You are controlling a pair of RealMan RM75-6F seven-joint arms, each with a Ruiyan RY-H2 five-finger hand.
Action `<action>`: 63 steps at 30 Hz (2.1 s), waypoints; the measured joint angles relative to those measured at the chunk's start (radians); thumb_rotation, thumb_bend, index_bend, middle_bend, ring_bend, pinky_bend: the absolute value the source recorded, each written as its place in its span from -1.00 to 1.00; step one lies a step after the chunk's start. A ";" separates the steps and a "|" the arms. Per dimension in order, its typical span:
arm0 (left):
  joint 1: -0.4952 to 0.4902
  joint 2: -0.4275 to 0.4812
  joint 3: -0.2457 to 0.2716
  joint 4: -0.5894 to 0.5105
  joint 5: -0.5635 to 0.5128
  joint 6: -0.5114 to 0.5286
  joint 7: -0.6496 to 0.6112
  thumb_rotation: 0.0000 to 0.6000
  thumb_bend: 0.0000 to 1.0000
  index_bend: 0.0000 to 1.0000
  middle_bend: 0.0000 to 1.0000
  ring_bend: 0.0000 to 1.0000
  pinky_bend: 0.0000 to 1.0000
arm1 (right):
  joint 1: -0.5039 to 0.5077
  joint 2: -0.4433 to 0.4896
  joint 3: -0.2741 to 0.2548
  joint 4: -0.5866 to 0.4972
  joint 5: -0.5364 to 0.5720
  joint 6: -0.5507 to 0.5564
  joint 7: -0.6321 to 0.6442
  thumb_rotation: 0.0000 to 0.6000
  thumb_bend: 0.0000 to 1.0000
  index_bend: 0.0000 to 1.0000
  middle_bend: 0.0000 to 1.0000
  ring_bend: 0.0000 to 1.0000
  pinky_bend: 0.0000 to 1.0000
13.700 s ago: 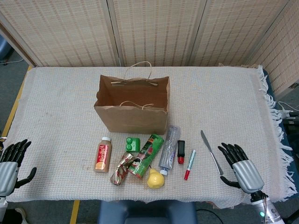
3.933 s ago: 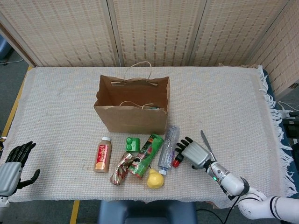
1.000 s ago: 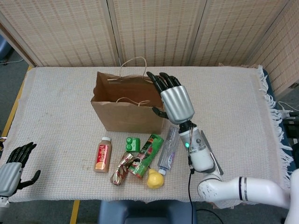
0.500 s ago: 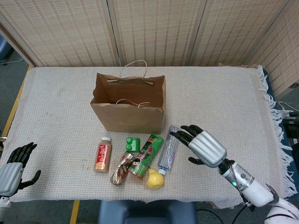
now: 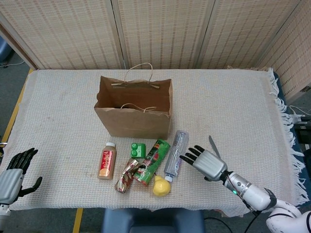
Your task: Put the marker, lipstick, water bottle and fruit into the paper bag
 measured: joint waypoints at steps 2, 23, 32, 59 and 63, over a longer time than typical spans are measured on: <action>-0.001 0.001 0.001 0.000 0.003 -0.001 -0.002 1.00 -0.26 -1.00 -1.00 -1.00 -0.91 | 0.013 -0.030 0.010 0.013 0.025 -0.012 -0.031 1.00 -0.95 -1.00 -0.91 -1.00 -0.89; -0.003 0.006 0.005 -0.005 0.006 -0.008 -0.015 1.00 -0.26 -1.00 -1.00 -1.00 -0.91 | 0.094 -0.229 0.023 0.161 0.154 -0.077 -0.187 1.00 -0.96 -0.90 -0.90 -0.96 -0.86; -0.005 0.009 0.007 -0.009 0.008 -0.011 -0.021 1.00 -0.26 -1.00 -1.00 -1.00 -0.91 | 0.060 -0.356 0.006 0.319 0.080 0.071 -0.225 1.00 -0.81 -0.56 -0.62 -0.71 -0.56; -0.004 0.010 0.010 -0.019 0.010 -0.012 -0.015 1.00 -0.26 -1.00 -1.00 -1.00 -0.91 | -0.041 -0.211 0.068 0.111 -0.172 0.590 0.027 1.00 -0.37 0.29 0.11 0.13 0.21; -0.003 0.009 0.011 -0.023 0.011 -0.010 -0.008 1.00 -0.26 -1.00 -1.00 -1.00 -0.91 | -0.039 -0.185 0.167 0.045 -0.170 0.639 0.030 1.00 -0.37 0.28 0.11 0.13 0.21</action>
